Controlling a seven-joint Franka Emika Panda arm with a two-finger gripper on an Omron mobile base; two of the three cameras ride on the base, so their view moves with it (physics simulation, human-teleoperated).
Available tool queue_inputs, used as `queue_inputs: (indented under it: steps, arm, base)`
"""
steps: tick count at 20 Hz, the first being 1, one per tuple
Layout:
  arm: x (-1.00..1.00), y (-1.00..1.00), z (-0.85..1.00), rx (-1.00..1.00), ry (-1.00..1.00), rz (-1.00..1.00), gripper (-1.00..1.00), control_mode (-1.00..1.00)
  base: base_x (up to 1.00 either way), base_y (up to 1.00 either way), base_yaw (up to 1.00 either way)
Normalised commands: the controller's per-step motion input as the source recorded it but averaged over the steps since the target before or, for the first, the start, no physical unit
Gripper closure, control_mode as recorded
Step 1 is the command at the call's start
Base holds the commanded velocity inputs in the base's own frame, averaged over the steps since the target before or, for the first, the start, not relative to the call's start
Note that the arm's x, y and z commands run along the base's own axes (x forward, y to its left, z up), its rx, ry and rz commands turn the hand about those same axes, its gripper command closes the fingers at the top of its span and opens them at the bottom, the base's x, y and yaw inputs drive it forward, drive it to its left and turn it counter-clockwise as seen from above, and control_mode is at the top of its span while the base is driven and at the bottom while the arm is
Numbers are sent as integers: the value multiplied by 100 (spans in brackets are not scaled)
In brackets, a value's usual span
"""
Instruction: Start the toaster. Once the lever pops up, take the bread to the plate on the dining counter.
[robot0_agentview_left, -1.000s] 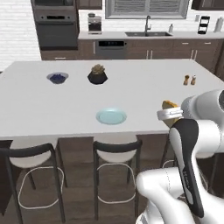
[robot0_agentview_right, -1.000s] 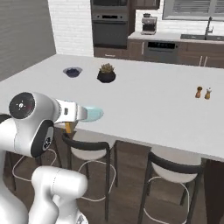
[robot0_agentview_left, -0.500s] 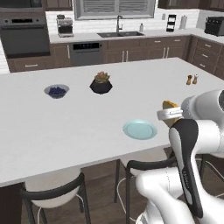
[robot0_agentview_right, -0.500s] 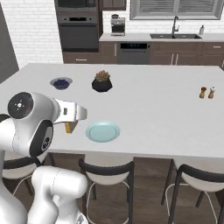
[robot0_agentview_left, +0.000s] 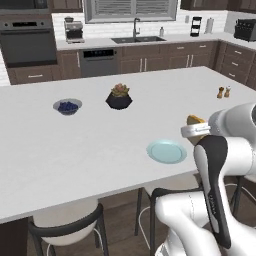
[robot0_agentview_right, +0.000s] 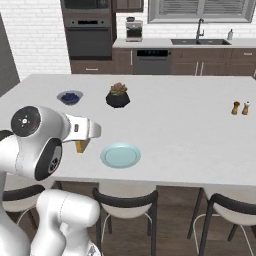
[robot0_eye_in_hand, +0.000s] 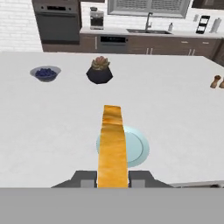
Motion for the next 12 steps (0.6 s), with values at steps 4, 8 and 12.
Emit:
queue_inputs:
  steps: [4,8,12]
  arm:
    - [3,0,0,0,0,0,100,-100]
    - [84,-1,0,0,10,13,100,-100]
    - [100,-19,-2,0,25,22,100,-100]
  base:
    - [0,0,0]
    - [0,0,0]
    - [0,0,0]
